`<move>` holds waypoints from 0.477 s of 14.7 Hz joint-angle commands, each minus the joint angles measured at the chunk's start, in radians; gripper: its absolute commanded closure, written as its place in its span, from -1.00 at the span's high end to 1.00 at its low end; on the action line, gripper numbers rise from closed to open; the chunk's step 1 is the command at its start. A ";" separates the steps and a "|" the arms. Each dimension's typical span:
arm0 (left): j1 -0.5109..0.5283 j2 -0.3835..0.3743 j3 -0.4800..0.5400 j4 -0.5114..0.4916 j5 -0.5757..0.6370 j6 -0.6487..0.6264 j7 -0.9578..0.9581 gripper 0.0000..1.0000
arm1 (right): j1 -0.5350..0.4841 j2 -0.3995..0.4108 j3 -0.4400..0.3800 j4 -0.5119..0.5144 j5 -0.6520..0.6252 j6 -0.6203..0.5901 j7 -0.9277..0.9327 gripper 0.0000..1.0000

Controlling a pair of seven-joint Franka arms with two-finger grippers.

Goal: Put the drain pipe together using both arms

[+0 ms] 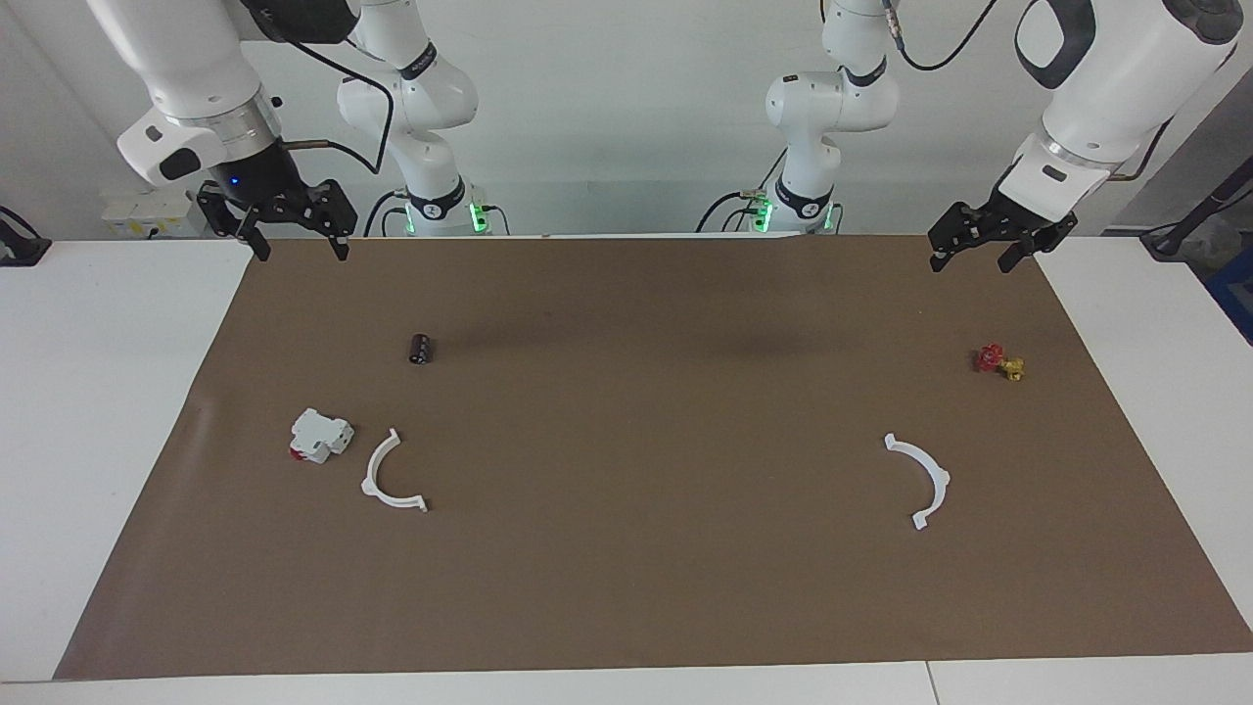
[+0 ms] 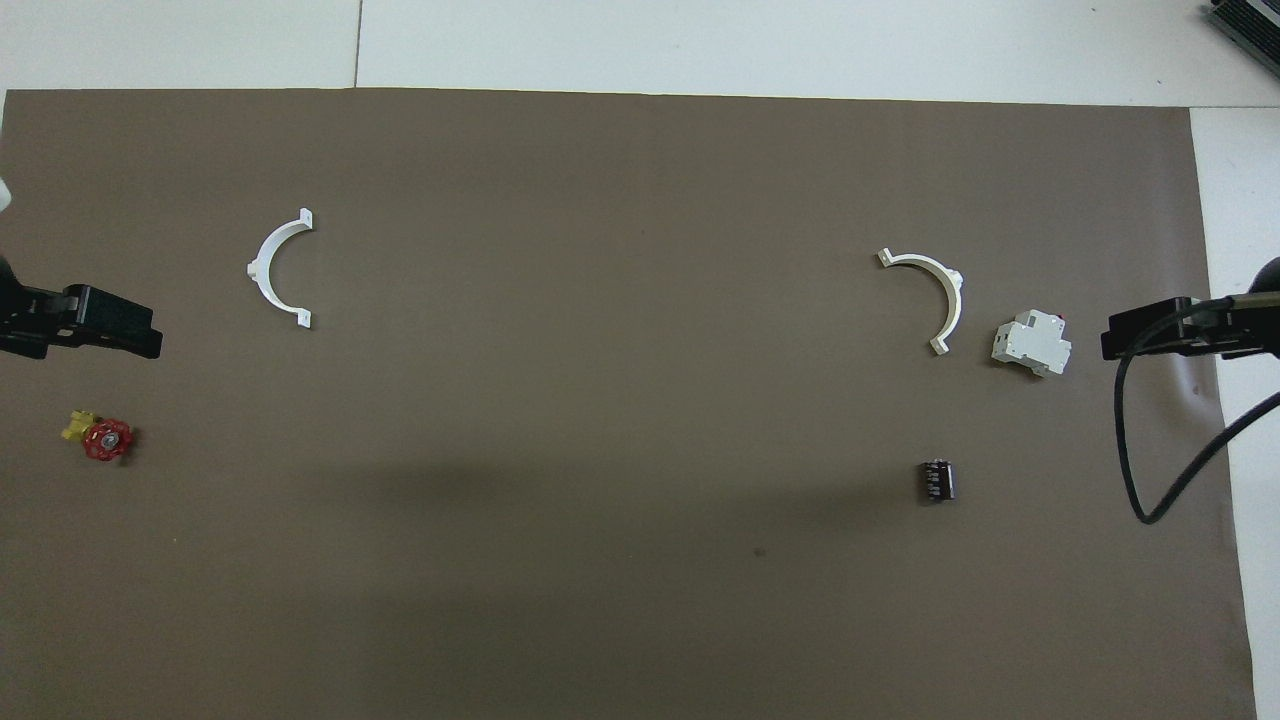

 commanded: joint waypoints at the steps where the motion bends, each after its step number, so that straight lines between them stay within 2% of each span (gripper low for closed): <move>1: 0.009 -0.011 -0.002 -0.012 -0.006 -0.011 0.009 1.00 | -0.010 -0.014 0.003 -0.007 -0.001 -0.016 -0.018 1.00; 7: 0.008 -0.011 -0.002 -0.011 -0.006 -0.011 0.005 1.00 | -0.013 -0.020 0.003 -0.014 -0.001 -0.015 -0.001 1.00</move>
